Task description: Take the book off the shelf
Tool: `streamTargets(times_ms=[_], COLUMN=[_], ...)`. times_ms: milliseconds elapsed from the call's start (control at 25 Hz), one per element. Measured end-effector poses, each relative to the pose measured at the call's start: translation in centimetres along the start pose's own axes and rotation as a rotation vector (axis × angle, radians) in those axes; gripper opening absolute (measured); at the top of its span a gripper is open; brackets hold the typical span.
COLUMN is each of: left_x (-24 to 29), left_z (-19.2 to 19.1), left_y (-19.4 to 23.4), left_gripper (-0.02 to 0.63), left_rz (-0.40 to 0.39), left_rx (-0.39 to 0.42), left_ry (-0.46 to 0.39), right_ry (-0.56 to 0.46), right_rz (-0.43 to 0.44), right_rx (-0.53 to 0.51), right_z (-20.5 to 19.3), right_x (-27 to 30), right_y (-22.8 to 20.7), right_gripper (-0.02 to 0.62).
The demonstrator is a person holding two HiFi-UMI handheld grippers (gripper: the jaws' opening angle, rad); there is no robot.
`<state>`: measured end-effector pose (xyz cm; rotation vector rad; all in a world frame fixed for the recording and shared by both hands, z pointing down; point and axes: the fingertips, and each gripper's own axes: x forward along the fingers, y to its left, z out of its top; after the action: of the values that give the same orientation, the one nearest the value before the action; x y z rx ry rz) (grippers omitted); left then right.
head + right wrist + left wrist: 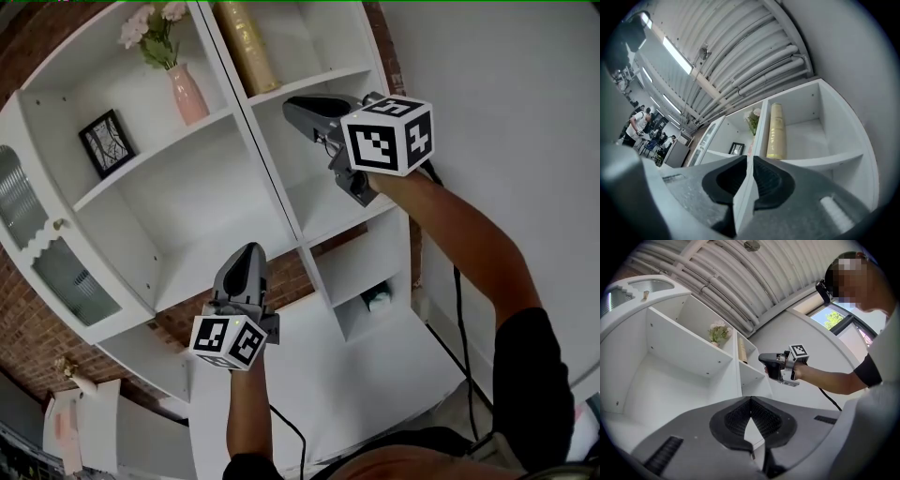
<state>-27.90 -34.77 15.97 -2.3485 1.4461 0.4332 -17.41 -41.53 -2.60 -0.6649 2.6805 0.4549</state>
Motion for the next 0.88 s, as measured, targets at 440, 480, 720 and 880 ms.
streamTargets(times_ms=[440,480,720,880], left_x=[3.1,3.3,3.6,3.5], left_z=[0.3,0.3,0.1,0.2], left_y=[1.3,1.3,1.4,1.2], left_gripper=[-0.002,-0.002,-0.002,-0.002], left_rz=[0.019,0.019,0.030,0.030], left_rx=[-0.013,-0.015,-0.019,-0.017], left_ry=[-0.030,-0.030,-0.031,-0.036], right_ry=[0.047,0.063,0.174,0.254], right_rz=[-0.051,-0.058,-0.084,-0.129], right_rx=[-0.058,-0.056,0.001,-0.013], right_z=[5.2,5.4,5.1,4.1], right_x=[5.6,6.1,8.9,10.5], right_y=[-5.4,-5.8,-7.0,-7.4], right_gripper=[0.230,0.237,0.264,0.264])
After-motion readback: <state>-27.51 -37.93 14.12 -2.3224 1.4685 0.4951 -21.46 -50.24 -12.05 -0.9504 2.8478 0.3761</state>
